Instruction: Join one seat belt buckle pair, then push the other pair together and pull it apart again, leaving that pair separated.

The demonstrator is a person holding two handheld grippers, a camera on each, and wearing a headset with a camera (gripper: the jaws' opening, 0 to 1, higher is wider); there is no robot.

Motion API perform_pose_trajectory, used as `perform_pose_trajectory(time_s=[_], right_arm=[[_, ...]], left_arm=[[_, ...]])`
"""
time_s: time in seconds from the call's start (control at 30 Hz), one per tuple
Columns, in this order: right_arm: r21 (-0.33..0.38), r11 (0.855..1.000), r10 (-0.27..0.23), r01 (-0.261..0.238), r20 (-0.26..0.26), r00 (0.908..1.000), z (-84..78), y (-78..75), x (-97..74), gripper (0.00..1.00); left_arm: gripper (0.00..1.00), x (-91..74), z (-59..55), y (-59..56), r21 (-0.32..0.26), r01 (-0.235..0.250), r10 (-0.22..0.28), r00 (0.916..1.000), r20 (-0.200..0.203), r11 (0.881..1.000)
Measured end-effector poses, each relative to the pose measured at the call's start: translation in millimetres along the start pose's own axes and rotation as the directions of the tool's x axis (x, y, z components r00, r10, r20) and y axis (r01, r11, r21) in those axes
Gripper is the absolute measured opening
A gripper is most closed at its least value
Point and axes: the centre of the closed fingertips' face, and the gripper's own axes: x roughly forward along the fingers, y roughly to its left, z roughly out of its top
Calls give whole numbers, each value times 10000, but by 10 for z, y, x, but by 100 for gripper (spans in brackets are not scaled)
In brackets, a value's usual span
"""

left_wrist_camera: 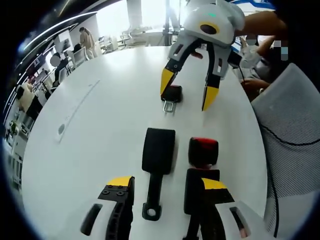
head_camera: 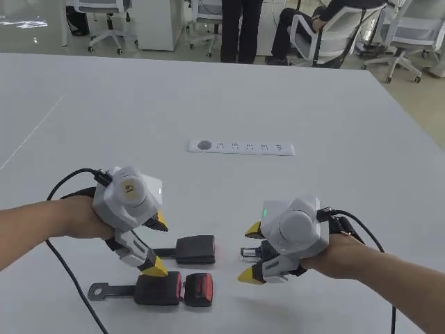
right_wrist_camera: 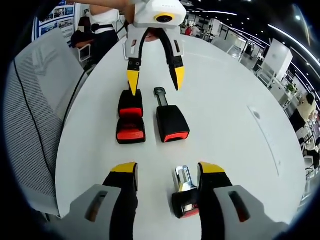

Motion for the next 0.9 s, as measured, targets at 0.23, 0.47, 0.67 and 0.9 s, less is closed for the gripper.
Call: perform_pose_trajectory(time_s=[0.23,0.47,0.67,0.9], right_arm=[[-53,10000,-73,72,-201,9998,-96,-69,-35,45],[-89,9999,-52,48,-480,9988,-247,-137,-45,45],[-165,9999,-9,-2,-673,9977,-356,-182,-64,43],[-312,9995,-6,-23,-924,9957,-489,-245,-71,42]], left_arm=[[52,70,52,54,56,16,-16,10000,-23,10000],[51,150,93,83,142,125,-123,9998,-159,9998],[50,222,120,77,278,300,-289,9989,-359,9992],[48,327,123,114,408,463,-440,9975,-559,9981]])
